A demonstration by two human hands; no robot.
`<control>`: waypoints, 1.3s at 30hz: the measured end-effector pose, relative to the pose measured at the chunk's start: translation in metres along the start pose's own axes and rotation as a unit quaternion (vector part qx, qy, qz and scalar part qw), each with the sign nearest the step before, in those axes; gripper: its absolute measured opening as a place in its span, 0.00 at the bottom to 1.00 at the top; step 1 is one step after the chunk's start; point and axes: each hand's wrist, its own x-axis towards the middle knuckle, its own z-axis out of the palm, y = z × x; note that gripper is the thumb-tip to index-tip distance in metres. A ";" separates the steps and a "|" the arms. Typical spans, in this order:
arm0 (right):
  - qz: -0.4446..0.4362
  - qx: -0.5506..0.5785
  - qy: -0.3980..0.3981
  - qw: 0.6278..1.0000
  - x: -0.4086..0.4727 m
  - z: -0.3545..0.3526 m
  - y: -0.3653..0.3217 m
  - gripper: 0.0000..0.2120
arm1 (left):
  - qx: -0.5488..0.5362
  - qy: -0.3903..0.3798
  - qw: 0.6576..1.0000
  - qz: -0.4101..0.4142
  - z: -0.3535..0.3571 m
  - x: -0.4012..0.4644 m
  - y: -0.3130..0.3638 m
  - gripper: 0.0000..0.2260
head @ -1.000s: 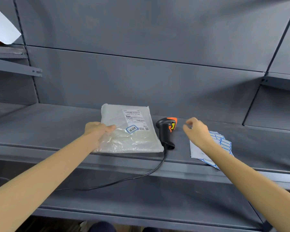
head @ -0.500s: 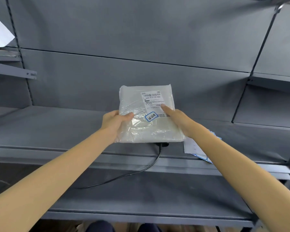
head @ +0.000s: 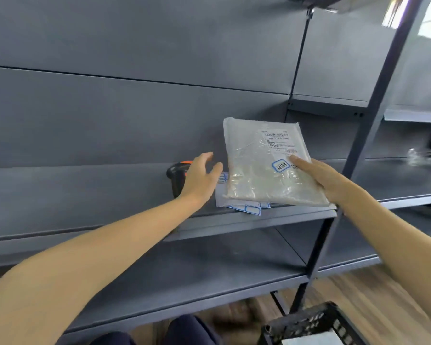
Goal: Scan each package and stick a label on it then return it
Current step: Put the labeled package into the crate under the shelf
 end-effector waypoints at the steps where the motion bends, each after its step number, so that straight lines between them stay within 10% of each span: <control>1: 0.009 0.000 0.005 1.000 -0.009 -0.019 0.005 0.31 | 0.025 -0.011 0.999 0.032 0.015 -0.003 0.002 0.21; 14: 0.158 0.089 0.121 0.976 -0.153 -0.185 0.134 0.25 | 0.171 -0.206 0.949 0.169 0.179 -0.094 -0.037 0.22; 39: 0.411 0.067 0.110 0.902 -0.194 -0.208 0.436 0.28 | 0.259 -0.318 0.910 -0.064 0.257 -0.206 -0.228 0.22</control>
